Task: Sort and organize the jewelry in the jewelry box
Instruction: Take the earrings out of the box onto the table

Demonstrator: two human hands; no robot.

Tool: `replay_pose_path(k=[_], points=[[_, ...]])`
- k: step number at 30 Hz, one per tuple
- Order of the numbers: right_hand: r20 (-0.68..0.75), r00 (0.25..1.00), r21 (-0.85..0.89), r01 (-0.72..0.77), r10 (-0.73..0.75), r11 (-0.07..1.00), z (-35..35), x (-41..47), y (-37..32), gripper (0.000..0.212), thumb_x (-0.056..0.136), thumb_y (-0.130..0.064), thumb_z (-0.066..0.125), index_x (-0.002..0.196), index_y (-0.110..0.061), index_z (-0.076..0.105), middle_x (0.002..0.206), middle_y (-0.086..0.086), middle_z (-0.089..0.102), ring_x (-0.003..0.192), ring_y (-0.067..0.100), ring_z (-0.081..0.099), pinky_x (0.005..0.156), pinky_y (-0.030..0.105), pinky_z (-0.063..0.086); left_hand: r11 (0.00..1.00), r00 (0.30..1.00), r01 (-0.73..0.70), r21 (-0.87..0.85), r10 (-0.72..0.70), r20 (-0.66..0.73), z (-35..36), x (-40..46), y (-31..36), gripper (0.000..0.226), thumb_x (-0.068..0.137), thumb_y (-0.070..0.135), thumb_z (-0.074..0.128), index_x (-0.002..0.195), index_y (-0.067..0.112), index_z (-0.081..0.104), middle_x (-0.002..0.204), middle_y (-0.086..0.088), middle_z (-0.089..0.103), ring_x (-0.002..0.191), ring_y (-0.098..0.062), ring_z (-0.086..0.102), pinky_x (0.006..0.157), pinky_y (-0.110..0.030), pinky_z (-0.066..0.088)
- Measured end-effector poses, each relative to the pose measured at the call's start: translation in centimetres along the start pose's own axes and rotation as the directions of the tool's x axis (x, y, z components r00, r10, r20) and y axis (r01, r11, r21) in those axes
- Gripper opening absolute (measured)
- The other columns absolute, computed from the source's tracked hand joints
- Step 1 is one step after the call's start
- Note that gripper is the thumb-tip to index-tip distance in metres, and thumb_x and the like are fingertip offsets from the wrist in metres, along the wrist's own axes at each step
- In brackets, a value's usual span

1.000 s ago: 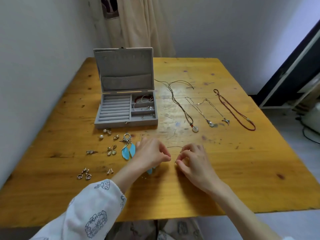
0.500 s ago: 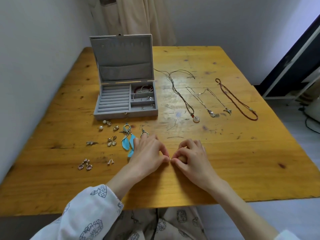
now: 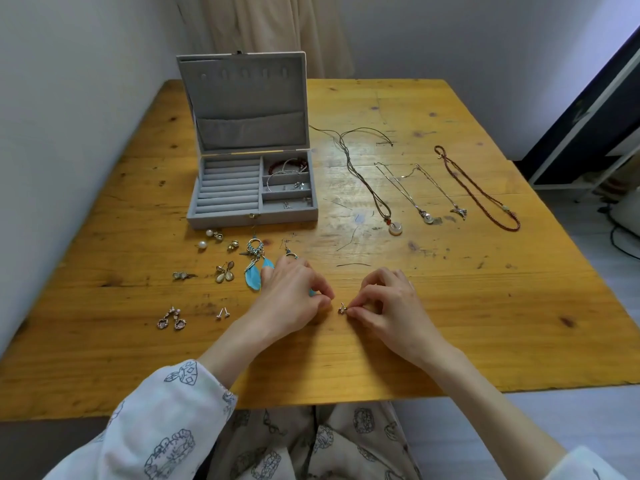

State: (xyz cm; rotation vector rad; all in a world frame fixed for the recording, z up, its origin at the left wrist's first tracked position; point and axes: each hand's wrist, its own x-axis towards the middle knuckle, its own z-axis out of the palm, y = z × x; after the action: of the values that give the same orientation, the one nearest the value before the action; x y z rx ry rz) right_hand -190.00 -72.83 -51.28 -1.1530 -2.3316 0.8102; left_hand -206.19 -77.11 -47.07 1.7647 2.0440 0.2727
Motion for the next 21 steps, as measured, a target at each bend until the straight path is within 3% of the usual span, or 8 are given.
replay_pose_path(k=[9, 12, 15, 21], points=[[0.024, 0.999, 0.087, -0.046, 0.044, 0.995, -0.4, 0.1, 0.1, 0.005, 0.075, -0.021, 0.074, 0.077, -0.017, 0.074, 0.087, -0.008, 0.054, 0.086, 0.005, 0.047, 0.084, 0.026, 0.036, 0.996, 0.999, -0.030, -0.080, 0.027, -0.044, -1.4, 0.2, -1.9, 0.019, 0.090, 0.032, 0.053, 0.105, 0.026, 0.063, 0.101, 0.010, 0.048, 0.110, -0.011, 0.037, 0.097, -0.030, 0.031], [0.034, 0.997, 0.164, -0.077, 0.073, 0.983, -0.9, 0.8, -0.3, 0.004, 0.077, -0.022, 0.072, 0.077, -0.025, 0.069, 0.089, -0.010, 0.057, 0.084, 0.004, 0.054, 0.077, 0.020, 0.045, 0.994, 0.997, -0.051, -0.100, 0.045, -0.063, -2.7, 0.9, -2.7, 0.018, 0.091, 0.029, 0.053, 0.103, 0.022, 0.065, 0.096, 0.010, 0.054, 0.099, -0.010, 0.049, 0.083, -0.022, 0.040], [0.016, 0.997, 0.158, -0.071, 0.070, 0.985, -1.5, 3.1, -1.1, 0.010, 0.081, -0.025, 0.068, 0.090, -0.024, 0.065, 0.095, -0.009, 0.059, 0.081, 0.003, 0.054, 0.071, 0.012, 0.042, 0.992, 0.996, -0.058, -0.116, 0.050, -0.070, -5.0, 2.1, -3.7, 0.019, 0.091, 0.026, 0.054, 0.105, 0.019, 0.064, 0.095, 0.008, 0.061, 0.086, -0.004, 0.054, 0.065, -0.011, 0.040], [0.028, 1.000, 0.128, 0.000, -0.003, 0.992, -1.7, 10.1, -3.2, 0.017, 0.090, -0.026, 0.056, 0.101, -0.017, 0.065, 0.093, -0.009, 0.061, 0.078, -0.004, 0.052, 0.066, 0.002, 0.039, 0.993, 0.993, -0.026, -0.111, 0.013, -0.117, -7.9, 5.3, -6.2, 0.020, 0.091, 0.024, 0.054, 0.108, 0.018, 0.062, 0.101, 0.003, 0.063, 0.088, -0.005, 0.054, 0.074, -0.016, 0.041]])
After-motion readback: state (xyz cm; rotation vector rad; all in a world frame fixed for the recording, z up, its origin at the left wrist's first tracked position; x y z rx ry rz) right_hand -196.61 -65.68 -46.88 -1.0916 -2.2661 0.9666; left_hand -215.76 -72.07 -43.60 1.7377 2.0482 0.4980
